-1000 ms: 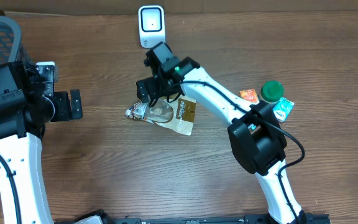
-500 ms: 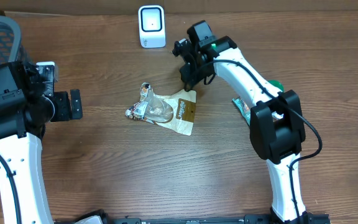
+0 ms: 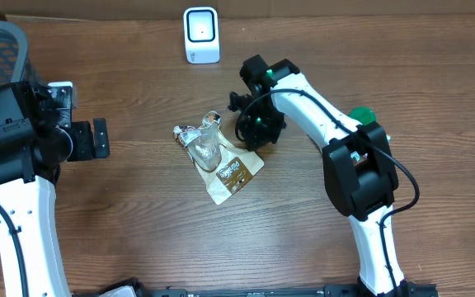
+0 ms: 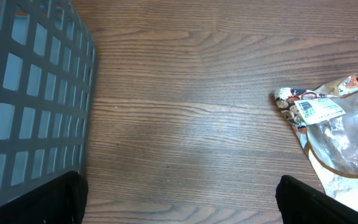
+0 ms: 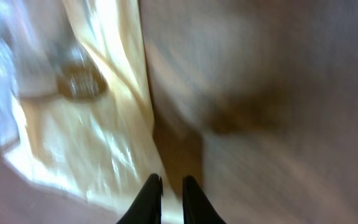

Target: Scan the item barcode

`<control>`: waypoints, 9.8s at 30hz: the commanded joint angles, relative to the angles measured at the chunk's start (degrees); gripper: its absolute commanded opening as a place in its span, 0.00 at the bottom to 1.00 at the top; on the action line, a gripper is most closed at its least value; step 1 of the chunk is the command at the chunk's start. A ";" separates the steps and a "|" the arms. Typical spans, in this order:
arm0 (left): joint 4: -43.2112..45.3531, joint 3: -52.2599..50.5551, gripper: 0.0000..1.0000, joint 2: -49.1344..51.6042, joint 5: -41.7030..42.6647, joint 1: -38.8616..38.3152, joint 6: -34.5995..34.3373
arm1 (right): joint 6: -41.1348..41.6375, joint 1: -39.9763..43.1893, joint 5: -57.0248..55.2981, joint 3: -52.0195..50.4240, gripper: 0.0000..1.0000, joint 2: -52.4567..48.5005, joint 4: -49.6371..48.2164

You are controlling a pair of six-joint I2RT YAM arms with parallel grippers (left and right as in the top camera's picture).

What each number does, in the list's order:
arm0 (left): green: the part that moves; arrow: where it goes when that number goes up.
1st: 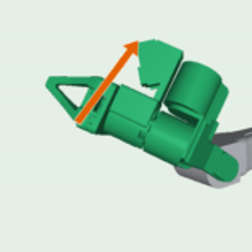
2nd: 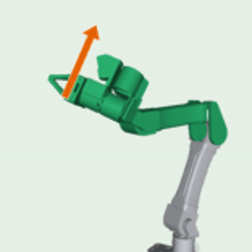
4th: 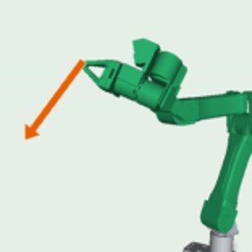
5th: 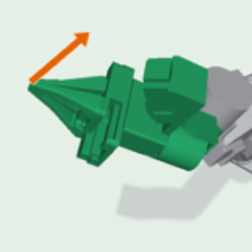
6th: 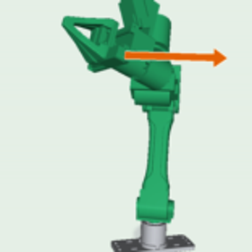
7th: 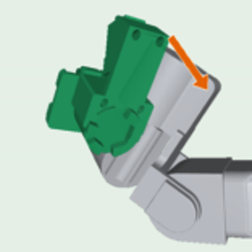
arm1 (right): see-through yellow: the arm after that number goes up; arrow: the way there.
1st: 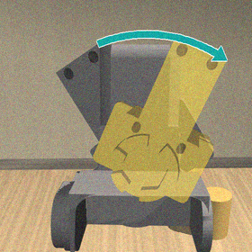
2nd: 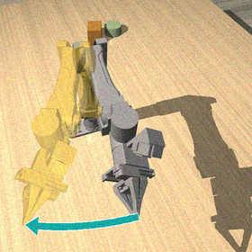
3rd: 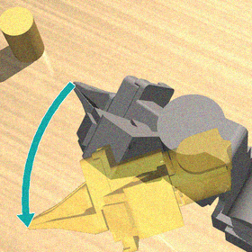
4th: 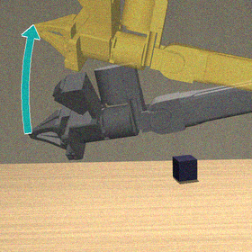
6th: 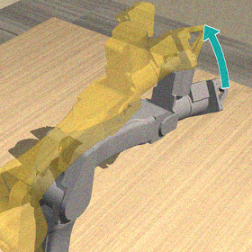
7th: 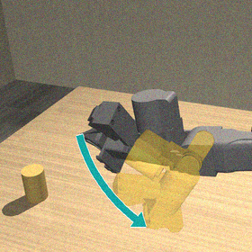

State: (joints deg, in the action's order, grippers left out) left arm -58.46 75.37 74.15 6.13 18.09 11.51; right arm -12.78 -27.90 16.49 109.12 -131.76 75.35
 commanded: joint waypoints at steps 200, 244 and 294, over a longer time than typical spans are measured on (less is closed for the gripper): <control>0.17 0.63 1.00 -0.20 -0.20 -0.09 -0.85 | 26.99 7.32 -0.76 7.39 0.04 27.36 -14.97; 0.17 0.63 1.00 -0.11 -0.20 -0.09 -0.85 | 35.10 20.00 10.49 10.80 0.99 -6.23 -43.89; 0.17 0.63 1.00 0.00 -0.20 -0.11 -0.85 | 38.51 17.03 23.91 10.95 0.04 -22.03 -57.48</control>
State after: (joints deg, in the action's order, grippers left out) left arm -58.43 75.37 74.15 6.13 18.09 11.51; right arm 25.96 -12.01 37.47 120.57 -152.55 14.31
